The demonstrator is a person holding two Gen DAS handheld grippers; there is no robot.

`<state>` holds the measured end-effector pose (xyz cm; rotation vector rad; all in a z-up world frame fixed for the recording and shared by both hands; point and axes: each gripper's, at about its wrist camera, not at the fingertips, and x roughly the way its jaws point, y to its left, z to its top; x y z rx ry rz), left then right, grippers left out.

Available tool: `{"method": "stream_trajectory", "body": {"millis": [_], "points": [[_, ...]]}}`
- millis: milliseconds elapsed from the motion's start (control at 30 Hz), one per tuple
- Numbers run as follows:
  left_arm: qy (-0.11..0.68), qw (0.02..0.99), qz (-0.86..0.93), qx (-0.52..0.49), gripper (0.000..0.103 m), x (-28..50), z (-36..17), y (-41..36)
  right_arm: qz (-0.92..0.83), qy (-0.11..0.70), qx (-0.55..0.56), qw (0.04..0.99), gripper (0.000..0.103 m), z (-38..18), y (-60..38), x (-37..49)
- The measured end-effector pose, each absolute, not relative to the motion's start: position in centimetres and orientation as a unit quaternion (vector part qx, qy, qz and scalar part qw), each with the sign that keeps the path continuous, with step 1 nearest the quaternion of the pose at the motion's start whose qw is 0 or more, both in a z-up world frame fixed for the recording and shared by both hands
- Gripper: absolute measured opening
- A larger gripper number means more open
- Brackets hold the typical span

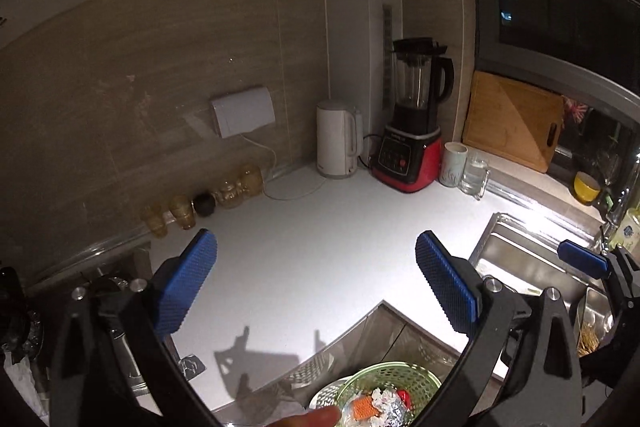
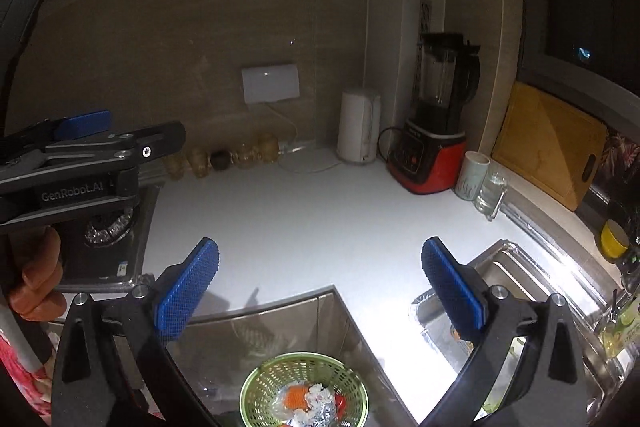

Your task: Collect trash

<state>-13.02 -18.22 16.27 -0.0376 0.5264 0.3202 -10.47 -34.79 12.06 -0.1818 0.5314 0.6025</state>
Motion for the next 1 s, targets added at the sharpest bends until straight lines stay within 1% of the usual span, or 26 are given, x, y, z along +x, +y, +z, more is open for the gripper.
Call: {"method": "stream_trajectory", "body": {"millis": [133, 267, 500, 1000], "points": [[0.251, 0.954, 0.161, -0.028, 0.095, -14.6, 17.3, -18.7, 0.289, 0.244, -0.066, 0.923, 0.101, 13.3, -36.0, -11.7], [0.256, 0.952, 0.166, -0.027, 0.095, -15.3, 16.9, -19.3, 0.283, 0.247, -0.061, 0.925, 0.101, 13.1, -36.6, -12.3], [0.273, 0.947, 0.167, -0.030, 0.095, -15.3, 15.8, -19.8, 0.284, 0.256, -0.058, 0.922, 0.101, 12.4, -36.9, -12.3], [0.278, 0.944, 0.174, -0.032, 0.095, -14.7, 15.3, -19.5, 0.284, 0.256, -0.057, 0.922, 0.101, 12.4, -36.8, -12.8]]}}
